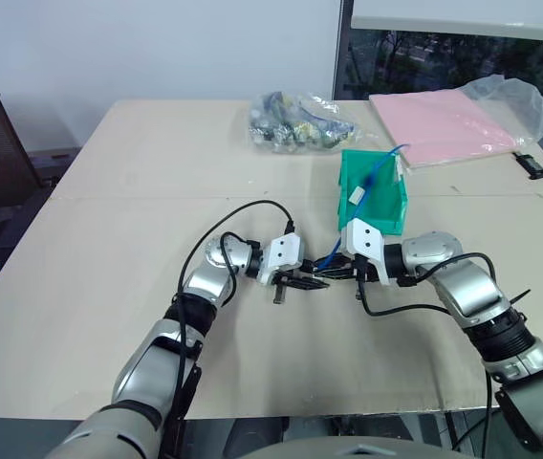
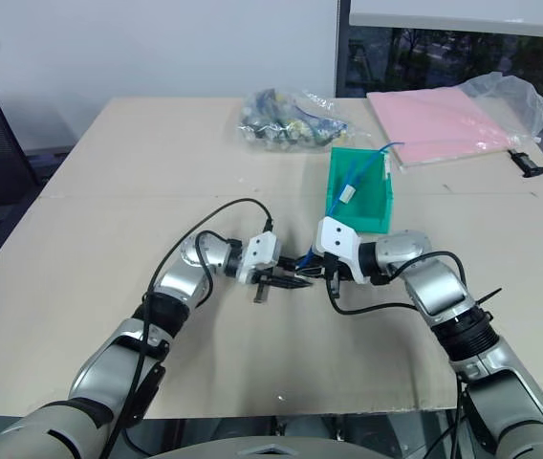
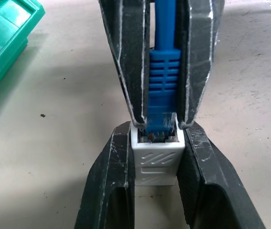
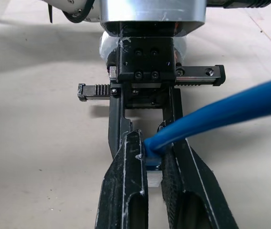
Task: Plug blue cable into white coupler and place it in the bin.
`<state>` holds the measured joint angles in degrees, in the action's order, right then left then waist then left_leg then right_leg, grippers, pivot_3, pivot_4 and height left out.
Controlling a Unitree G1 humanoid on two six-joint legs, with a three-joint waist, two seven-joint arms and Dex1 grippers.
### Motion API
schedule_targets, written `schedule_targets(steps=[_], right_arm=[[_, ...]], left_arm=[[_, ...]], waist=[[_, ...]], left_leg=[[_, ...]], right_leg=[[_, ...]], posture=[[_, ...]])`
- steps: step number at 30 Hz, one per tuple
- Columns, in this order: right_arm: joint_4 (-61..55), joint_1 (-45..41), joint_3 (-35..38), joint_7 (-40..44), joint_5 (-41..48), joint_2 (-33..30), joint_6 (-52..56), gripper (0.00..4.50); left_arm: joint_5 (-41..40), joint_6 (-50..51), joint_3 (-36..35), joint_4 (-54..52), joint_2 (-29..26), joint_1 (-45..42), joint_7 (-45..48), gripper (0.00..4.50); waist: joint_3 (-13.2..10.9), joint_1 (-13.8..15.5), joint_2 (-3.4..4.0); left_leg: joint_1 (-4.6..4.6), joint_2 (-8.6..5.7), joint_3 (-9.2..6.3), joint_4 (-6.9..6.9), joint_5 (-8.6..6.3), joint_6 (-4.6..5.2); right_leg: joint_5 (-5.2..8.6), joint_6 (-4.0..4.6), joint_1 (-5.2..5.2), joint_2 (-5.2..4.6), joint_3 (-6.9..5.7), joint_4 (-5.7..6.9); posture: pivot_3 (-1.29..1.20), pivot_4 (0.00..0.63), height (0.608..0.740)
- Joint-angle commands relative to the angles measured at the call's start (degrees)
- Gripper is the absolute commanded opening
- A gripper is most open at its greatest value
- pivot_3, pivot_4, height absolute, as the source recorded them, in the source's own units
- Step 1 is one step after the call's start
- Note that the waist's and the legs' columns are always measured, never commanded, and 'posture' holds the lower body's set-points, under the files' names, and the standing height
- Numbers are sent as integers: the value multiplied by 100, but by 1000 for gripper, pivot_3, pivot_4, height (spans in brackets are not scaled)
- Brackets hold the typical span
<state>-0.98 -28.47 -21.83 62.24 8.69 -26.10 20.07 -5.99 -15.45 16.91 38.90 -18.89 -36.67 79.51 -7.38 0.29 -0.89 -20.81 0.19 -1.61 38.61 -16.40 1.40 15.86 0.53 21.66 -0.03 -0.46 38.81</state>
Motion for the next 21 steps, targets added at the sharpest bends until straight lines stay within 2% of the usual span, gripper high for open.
schedule_targets(steps=[1,8,13,14,16,20,21], right_arm=[[369,344,-317,99,38,159,327,0],[-509,128,951,245,1746,419,1326,0],[-550,-43,921,166,1650,365,1324,0],[-537,-74,921,131,1632,376,1334,0],[-574,-134,974,68,1686,370,1420,0],[-859,-352,1401,-100,2201,212,2053,0],[-932,-412,1513,-104,2349,136,2212,0]], left_arm=[[60,42,114,-109,91,92,72,582],[62,101,27,-186,24,173,80,582],[-136,543,-59,-547,3,297,76,582],[-206,710,-100,-754,-29,356,50,1615],[-285,921,-259,-1256,-107,544,-228,2307],[-715,2101,-714,-2780,-427,1060,-796,4098],[-708,2350,-796,-3207,-530,1181,-1010,4098]], waist=[[2,-29,-2],[-19,-50,15],[-29,-52,15],[-31,-59,17],[-40,-77,19],[-75,-98,19],[-93,-96,17]], left_leg=[[21,0,3,-16,0,0],[-9,0,-3,-19,0,-1],[-111,-1,-3,-3,0,-1],[-123,-1,-3,2,1,-1],[-124,0,-2,2,0,-1],[-123,3,-4,0,0,-1],[-123,3,-4,0,0,-1]], right_leg=[[1,-1,-13,0,4,-4],[0,0,6,-3,1,-12],[-3,-4,99,-10,1,-15],[-3,-4,113,-10,0,-6],[-3,-4,120,-10,2,0],[-3,-3,122,-10,3,4],[-3,-3,122,-12,3,5]], posture=[[0,150,740],[0,150,740],[0,150,740],[0,150,740],[0,150,740],[0,150,740],[0,150,740]])
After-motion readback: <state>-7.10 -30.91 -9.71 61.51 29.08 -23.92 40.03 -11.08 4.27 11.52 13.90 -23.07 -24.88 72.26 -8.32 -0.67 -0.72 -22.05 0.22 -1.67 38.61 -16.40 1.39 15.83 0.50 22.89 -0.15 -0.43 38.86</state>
